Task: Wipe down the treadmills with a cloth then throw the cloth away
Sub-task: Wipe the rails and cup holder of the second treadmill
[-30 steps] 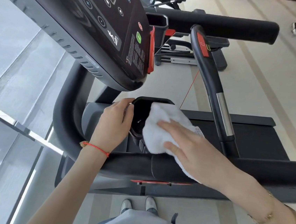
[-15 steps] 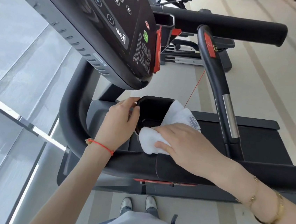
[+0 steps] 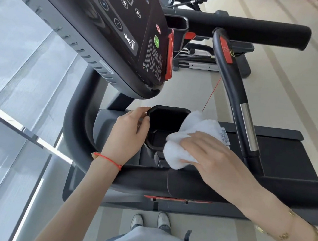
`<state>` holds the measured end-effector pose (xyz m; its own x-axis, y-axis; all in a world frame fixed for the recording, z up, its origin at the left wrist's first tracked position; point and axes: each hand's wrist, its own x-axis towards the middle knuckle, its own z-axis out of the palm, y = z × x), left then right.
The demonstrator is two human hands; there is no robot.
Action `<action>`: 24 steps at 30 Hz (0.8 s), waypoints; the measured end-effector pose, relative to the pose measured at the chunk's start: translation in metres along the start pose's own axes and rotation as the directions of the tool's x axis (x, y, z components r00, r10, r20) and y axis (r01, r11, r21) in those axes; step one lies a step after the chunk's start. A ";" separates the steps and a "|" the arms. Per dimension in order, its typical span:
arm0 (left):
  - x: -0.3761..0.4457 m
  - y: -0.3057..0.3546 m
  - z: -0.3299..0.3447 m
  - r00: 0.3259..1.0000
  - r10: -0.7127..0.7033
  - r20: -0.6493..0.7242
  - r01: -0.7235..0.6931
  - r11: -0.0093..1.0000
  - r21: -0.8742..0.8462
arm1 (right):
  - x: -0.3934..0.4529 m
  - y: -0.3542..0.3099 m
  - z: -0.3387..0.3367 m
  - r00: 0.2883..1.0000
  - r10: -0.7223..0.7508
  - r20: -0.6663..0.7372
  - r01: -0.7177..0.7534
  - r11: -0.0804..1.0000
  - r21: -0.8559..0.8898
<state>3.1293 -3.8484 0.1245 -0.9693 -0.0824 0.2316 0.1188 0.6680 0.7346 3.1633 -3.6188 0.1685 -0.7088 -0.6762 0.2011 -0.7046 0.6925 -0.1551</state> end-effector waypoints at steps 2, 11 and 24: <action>0.000 -0.001 0.001 1.000 0.002 0.000 -0.002 1.000 0.001 | -0.004 0.004 -0.002 0.989 0.023 -0.147 -0.029 0.999 -0.041; 0.001 -0.004 0.002 1.000 -0.012 0.016 0.012 1.000 0.010 | 0.065 0.029 0.017 0.893 0.448 -0.044 -0.396 0.829 0.395; 0.000 -0.005 0.003 1.000 -0.015 -0.003 0.015 1.000 0.008 | 0.076 0.062 0.032 0.935 0.322 0.152 -0.354 0.884 0.305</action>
<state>3.1276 -3.8491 0.1192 -0.9705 -0.0946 0.2220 0.1021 0.6725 0.7330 3.0645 -3.6354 0.1432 -0.8942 -0.4475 -0.0092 -0.3827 0.7749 -0.5030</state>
